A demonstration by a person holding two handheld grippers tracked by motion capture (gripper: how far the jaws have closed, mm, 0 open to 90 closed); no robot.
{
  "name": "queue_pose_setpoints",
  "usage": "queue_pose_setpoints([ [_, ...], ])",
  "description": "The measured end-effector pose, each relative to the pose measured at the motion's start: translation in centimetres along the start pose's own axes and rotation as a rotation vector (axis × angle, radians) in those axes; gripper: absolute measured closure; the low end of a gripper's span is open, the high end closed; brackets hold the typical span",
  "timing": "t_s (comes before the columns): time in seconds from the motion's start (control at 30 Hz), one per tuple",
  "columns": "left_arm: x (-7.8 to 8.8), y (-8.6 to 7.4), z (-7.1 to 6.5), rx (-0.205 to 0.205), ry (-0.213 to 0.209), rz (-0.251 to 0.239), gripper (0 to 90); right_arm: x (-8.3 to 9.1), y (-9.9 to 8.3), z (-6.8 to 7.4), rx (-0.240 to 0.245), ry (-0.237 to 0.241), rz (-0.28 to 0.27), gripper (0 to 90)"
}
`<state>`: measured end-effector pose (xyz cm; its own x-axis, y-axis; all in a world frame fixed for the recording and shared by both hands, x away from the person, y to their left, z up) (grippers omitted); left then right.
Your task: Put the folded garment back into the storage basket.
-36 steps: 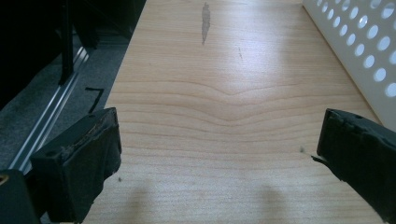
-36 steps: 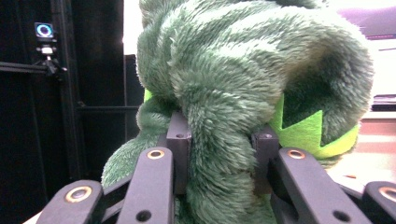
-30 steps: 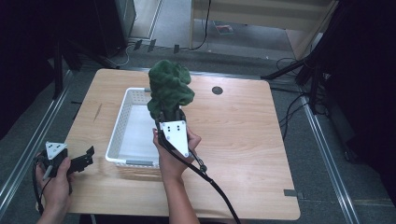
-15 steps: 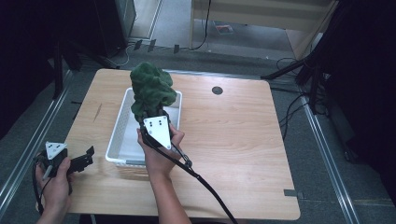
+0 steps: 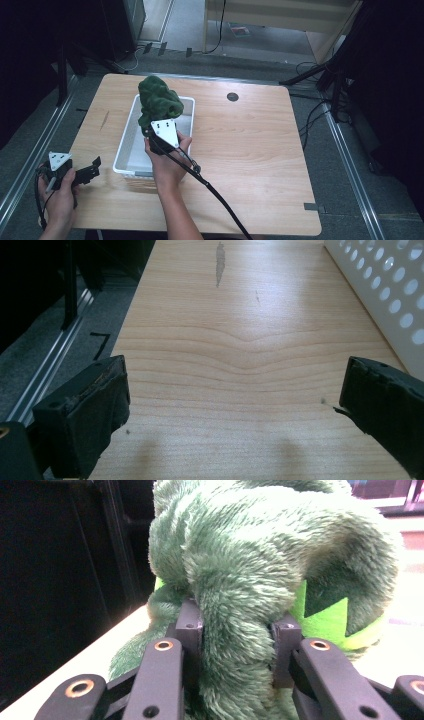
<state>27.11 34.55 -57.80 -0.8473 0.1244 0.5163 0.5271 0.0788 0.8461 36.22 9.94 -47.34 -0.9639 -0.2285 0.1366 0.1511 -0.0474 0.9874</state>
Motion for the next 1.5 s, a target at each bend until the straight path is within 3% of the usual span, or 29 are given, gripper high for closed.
queue_pose_setpoints([
  [0.2,0.0,0.0,0.0,0.0,0.0,-0.001,0.8,-1.5,-0.9,0.3,-0.005,0.007,0.124,66.4],
  [0.53,0.0,0.0,0.0,0.003,-0.003,0.0,0.8,-2.4,-1.7,0.3,-0.011,-0.004,0.256,67.4],
  [1.07,0.0,0.0,0.1,0.007,-0.003,0.002,0.8,-3.5,-3.6,0.3,-0.004,-0.007,0.396,69.0],
  [1.17,0.0,0.0,0.1,0.008,-0.003,0.002,0.8,-4.0,-4.0,0.2,0.011,0.024,0.429,63.0],
  [1.27,0.0,0.0,0.1,0.009,-0.004,0.002,0.8,-4.4,-4.3,0.4,0.046,0.079,0.415,47.5],
  [1.33,0.0,0.0,0.1,0.008,-0.004,0.002,0.8,-4.5,-4.4,0.4,0.058,0.075,0.418,43.6],
  [1.37,0.0,0.0,0.1,0.008,-0.004,0.002,0.8,-4.5,-4.5,0.4,0.068,0.072,0.413,36.2],
  [1.5,0.0,0.0,0.1,0.009,-0.004,0.003,0.8,-4.5,-4.3,0.4,0.066,0.057,0.401,29.3],
])
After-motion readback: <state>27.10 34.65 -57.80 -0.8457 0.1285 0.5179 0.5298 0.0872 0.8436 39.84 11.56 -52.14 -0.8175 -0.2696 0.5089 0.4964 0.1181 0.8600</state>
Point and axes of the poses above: each handheld gripper's, and its own axes: x roughly backward along the jaws, y roughly out of its top, z roughly to its left, the point moved 5 cm from there along -x, roughly forward along the jaws, and after that the axes turned 8 degrees about -y, right-handed, at the moved point
